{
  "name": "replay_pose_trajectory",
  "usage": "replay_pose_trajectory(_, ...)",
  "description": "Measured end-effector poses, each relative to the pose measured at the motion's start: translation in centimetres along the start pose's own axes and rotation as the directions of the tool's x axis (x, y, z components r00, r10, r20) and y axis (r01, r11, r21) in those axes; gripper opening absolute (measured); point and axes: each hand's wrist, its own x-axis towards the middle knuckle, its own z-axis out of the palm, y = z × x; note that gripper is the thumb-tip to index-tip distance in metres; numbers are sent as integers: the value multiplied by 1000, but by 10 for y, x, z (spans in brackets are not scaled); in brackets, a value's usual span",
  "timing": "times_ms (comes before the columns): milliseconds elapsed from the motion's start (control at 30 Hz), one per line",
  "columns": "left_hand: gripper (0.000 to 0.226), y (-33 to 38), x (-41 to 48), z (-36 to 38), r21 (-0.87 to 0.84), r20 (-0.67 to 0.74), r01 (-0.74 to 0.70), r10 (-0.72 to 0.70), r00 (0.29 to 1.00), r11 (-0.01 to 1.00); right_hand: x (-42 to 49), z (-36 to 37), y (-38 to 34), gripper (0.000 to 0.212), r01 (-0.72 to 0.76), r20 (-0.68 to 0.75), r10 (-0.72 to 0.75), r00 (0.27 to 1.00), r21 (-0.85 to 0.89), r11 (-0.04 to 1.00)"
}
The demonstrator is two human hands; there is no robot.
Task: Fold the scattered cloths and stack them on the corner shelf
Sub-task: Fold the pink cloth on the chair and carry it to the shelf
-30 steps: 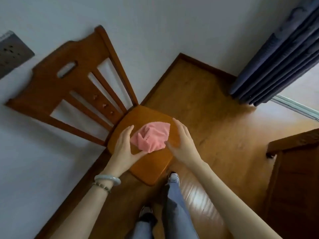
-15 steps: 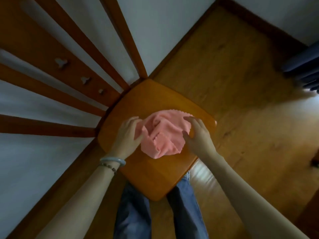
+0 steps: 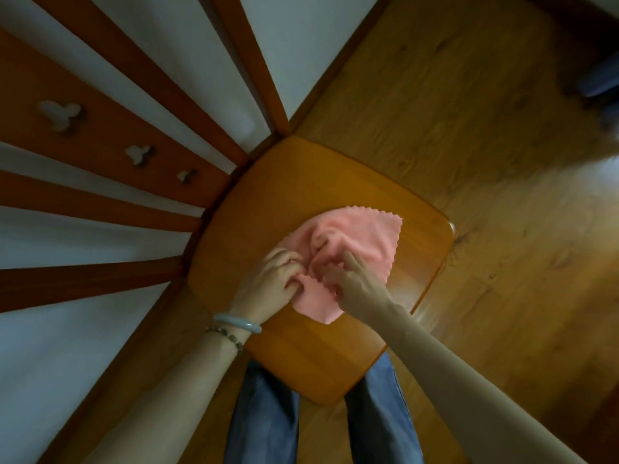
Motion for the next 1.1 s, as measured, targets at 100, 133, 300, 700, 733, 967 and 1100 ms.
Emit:
replay_pose_trajectory(100, 15, -2, -6, -6, -18, 33, 23, -22, 999, 1000, 0, -11, 0, 30, -57, 75, 62, 995, -67, 996)
replay_pose_trajectory(133, 12, -1, -9, -12, -47, 48, 60, -57, 997, 997, -2, -19, 2, 29, -77, 89, 85, 992, -85, 993)
replay_pose_trajectory(300, 4, 12, -23, -55, -265, 90, 276, -261, 961, 924, -13, -78, 0, 15, -214, -73, 213, 974, 5, 977)
replay_pose_trajectory(700, 12, 63, -65, -208, -123, -296, 177, -206, 933, 977, -55, -237, -79, 12, -137, -513, 149, 846, 60, 989)
replay_pose_trajectory(733, 14, 69, -67, -221, -94, -349, 163, -186, 919, 982, -55, -250, -86, 12, -116, -535, 124, 836, 49, 992)
replay_pose_trajectory(967, 13, 92, -80, -281, 44, -526, 70, -37, 850, 997, -63, -298, -114, 15, -70, -621, 58, 782, 6, 998)
replay_pose_trajectory(1100, 14, 85, -91, -262, -22, -387, 67, -71, 919, 997, -76, -285, -105, 13, -59, -495, 63, 867, 24, 998)
